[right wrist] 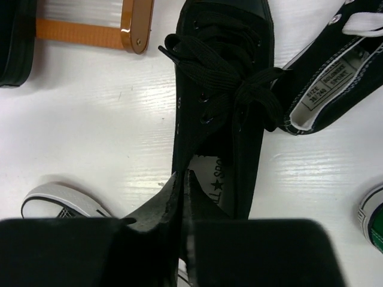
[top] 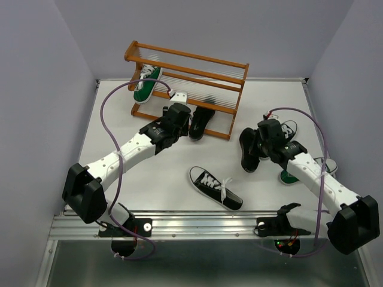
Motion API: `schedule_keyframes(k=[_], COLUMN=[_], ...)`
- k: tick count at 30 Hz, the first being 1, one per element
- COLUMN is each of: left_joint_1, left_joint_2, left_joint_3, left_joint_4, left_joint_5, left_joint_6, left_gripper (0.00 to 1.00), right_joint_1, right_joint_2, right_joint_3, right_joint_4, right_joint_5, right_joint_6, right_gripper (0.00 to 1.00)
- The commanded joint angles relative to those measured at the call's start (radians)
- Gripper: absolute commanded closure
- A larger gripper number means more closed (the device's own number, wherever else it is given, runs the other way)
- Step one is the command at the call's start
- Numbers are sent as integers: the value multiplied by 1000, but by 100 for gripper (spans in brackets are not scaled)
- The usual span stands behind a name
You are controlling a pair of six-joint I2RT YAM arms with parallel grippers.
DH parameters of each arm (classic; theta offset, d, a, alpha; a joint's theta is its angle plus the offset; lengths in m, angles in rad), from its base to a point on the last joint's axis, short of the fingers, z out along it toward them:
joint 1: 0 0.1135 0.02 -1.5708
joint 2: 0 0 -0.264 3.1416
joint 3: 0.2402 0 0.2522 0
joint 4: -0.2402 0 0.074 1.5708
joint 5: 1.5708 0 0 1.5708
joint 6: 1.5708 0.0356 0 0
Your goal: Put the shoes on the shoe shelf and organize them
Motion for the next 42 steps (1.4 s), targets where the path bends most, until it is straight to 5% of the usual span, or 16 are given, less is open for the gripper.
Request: schedule_keyframes(k=[1, 9, 29, 42], left_joint_1=[-4, -4, -4, -4], left_joint_2=[6, 17, 50, 53], left_joint_3=[44, 42, 57, 57], left_joint_4=[3, -2, 1, -5], left_joint_5=[-30, -25, 4, -2], left_joint_6=[12, 11, 5, 6], left_gripper=[45, 45, 45, 45], right_joint_1=[7, 7, 7, 7], right_joint_2=[24, 74, 14, 162], right_joint_3=[-7, -1, -76, -150], right_joint_4=[36, 1, -96, 13], right_joint_5=[-45, -26, -10, -15], right_joint_6=[-3, -15, 72, 111], right_gripper=[89, 48, 49, 59])
